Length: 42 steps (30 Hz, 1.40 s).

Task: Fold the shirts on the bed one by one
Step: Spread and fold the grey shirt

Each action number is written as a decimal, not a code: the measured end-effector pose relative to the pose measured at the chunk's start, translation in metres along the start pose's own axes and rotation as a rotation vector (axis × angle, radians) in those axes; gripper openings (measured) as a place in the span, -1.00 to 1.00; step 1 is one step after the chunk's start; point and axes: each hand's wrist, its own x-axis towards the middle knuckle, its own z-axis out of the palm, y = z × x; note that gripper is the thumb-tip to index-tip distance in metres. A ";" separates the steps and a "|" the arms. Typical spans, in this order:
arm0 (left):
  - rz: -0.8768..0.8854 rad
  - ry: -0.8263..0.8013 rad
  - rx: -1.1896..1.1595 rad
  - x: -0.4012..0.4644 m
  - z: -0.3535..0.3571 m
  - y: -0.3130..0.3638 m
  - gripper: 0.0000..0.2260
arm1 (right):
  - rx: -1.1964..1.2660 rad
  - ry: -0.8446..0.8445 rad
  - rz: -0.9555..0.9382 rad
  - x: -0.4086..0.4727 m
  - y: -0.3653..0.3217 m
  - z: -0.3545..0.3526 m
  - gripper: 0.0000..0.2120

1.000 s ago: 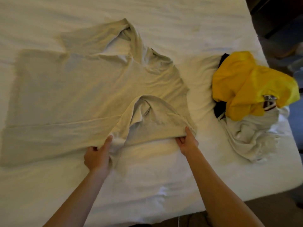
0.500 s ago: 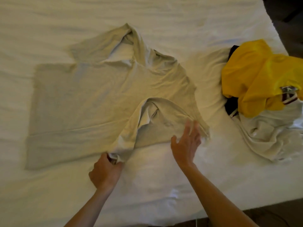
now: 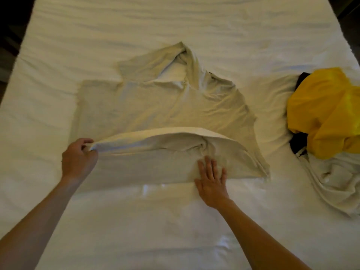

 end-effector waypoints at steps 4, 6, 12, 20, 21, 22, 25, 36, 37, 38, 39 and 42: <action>0.016 -0.085 0.364 0.003 0.025 -0.055 -0.63 | -0.020 -0.070 0.010 0.007 0.000 0.001 -0.27; 0.094 -0.074 0.424 -0.001 0.035 -0.066 -0.60 | -0.037 -0.095 0.021 0.009 0.000 0.001 -0.25; 0.174 0.017 0.415 -0.005 0.035 -0.055 -0.61 | 0.096 0.112 0.142 0.011 -0.020 -0.020 -0.32; 0.257 0.111 0.232 0.029 0.007 -0.038 -0.77 | 1.569 0.131 0.643 0.083 -0.049 -0.097 -0.68; 0.285 0.123 0.209 0.034 0.002 -0.034 -0.76 | 1.605 0.144 0.671 0.090 -0.046 -0.101 -0.75; 0.309 0.120 0.198 0.037 -0.002 -0.031 -0.76 | 1.617 0.162 0.693 0.093 -0.043 -0.104 -0.81; 0.353 0.120 0.160 0.045 -0.013 -0.020 -0.71 | 1.660 0.203 0.681 0.089 -0.037 -0.109 -0.80; 0.388 0.280 -0.019 -0.001 0.008 -0.083 -0.63 | 1.805 0.143 0.606 0.004 -0.028 -0.056 -0.75; 0.369 0.204 0.028 -0.004 0.016 -0.096 -0.64 | 1.794 0.071 0.648 0.003 -0.028 -0.052 -0.69; 0.377 0.139 0.070 -0.005 0.021 -0.107 -0.65 | 1.794 0.040 0.672 0.004 -0.026 -0.050 -0.65; 0.404 0.093 0.105 -0.003 0.024 -0.116 -0.65 | 1.805 0.039 0.682 0.006 -0.025 -0.051 -0.62; 0.493 0.083 0.177 0.005 0.024 -0.128 -0.71 | 1.823 0.105 0.707 0.018 -0.023 -0.060 -0.69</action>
